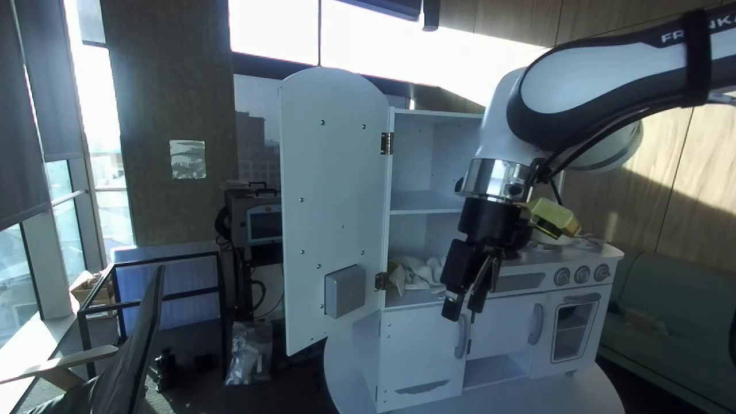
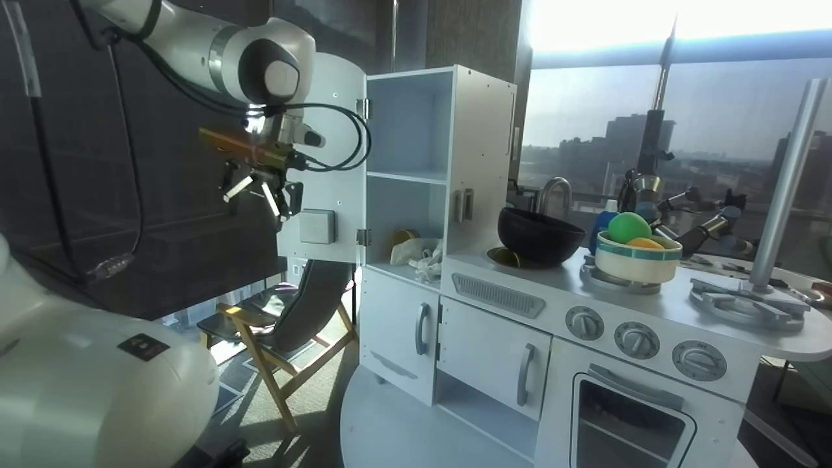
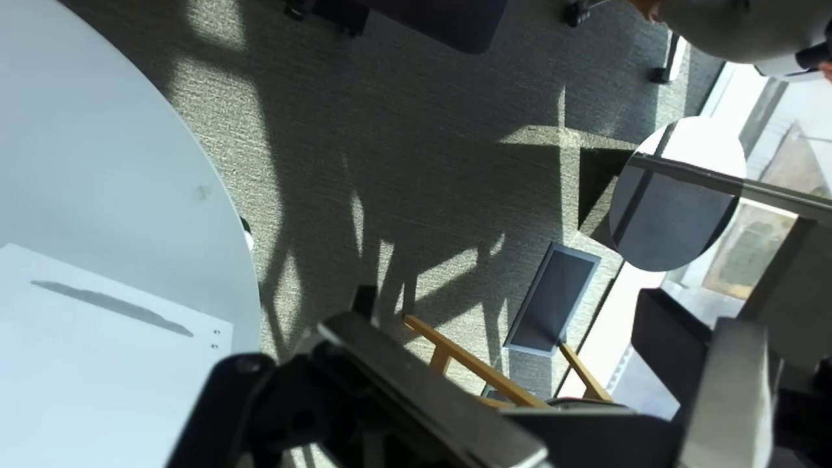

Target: Close the top cupboard then open the bottom cupboard

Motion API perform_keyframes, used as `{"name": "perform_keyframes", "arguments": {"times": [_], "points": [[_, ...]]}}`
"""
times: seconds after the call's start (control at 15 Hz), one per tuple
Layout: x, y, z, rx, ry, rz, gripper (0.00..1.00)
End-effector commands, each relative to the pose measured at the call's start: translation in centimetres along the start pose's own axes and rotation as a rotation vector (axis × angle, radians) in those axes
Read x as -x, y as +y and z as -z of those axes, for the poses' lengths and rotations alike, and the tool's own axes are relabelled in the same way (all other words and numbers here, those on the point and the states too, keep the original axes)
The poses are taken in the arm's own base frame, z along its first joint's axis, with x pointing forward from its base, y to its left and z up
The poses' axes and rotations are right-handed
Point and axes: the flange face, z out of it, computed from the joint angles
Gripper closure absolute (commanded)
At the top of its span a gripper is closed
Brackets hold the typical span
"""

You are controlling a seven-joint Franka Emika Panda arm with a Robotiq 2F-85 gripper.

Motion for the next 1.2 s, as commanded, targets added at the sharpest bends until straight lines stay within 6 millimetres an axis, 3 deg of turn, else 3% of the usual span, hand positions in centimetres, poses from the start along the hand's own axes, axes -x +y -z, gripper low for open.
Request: {"name": "perform_keyframes", "arguments": {"times": [0.0,0.4,0.67,1.0,1.07,1.13], "points": [[-1.1,-3.4,5.3,0.056,0.065,-0.025,0.0],[-3.5,-7.4,13.2,0.031,0.278,-0.189,0.0],[-6.4,-9.3,18.7,-0.053,0.412,-0.332,0.0],[-10.5,-11.9,23.6,-0.144,0.585,-0.525,0.0],[-11.5,-12.7,25.5,-0.146,0.641,-0.592,0.0],[-11.6,-12.9,26.0,-0.135,0.674,-0.624,0.0]]}}
